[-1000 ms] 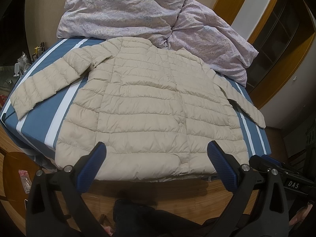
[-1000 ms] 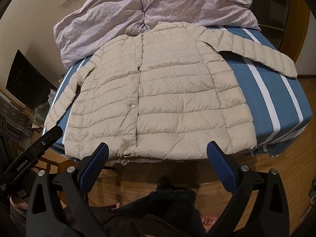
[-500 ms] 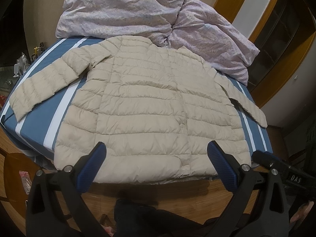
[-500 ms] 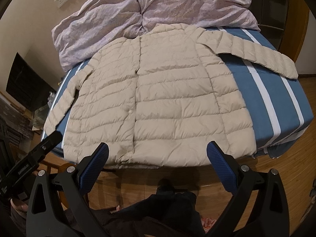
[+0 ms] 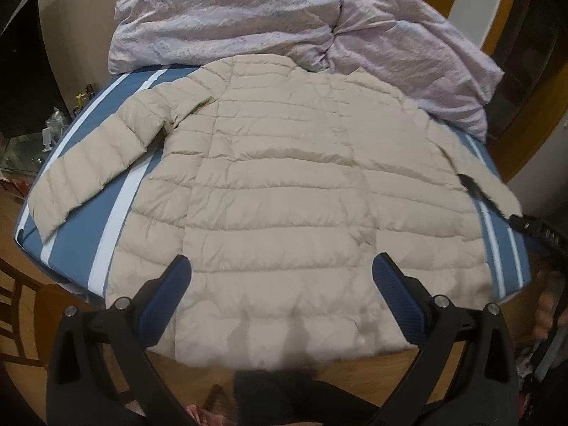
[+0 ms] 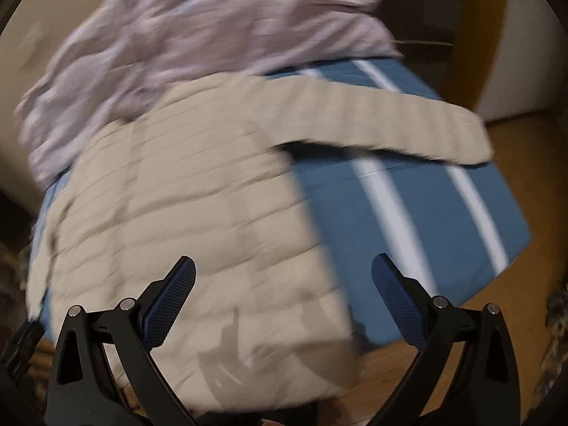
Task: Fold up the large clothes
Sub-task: 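Lift the jacket sleeve with the right gripper and fold it across the back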
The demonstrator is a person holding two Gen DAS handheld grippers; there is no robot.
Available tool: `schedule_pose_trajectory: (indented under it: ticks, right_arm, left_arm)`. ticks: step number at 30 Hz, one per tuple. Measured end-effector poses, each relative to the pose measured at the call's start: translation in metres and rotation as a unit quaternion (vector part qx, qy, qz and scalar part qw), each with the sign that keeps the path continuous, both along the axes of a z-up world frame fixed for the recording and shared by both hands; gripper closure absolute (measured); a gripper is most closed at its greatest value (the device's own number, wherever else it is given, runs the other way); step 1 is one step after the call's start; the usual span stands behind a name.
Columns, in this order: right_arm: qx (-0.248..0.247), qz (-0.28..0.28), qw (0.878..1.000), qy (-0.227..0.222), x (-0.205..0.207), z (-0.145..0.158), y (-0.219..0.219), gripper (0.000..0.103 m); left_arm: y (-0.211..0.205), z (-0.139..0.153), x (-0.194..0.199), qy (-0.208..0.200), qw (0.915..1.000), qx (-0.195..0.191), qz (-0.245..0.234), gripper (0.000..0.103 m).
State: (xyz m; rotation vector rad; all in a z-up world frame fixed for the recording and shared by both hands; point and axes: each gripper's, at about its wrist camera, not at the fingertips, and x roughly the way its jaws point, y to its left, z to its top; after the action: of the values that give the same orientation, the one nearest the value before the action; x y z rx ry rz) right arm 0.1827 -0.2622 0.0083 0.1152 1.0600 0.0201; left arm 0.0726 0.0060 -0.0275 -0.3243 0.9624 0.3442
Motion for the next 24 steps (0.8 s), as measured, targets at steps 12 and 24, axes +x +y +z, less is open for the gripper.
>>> schedule_pose_trajectory:
  ticks: [12, 24]
  right_arm:
    - [-0.013, -0.185, 0.982, 0.043, 0.091, -0.041, -0.164, 0.01]
    - [0.051, -0.313, 0.945, 0.079, 0.112, -0.078, -0.272, 0.039]
  left_arm:
    - [-0.005, -0.017, 0.048, 0.053, 0.9978, 0.026, 0.03, 0.002]
    - [-0.011, -0.022, 0.068, 0.078, 0.9952, 0.041, 0.042, 0.002]
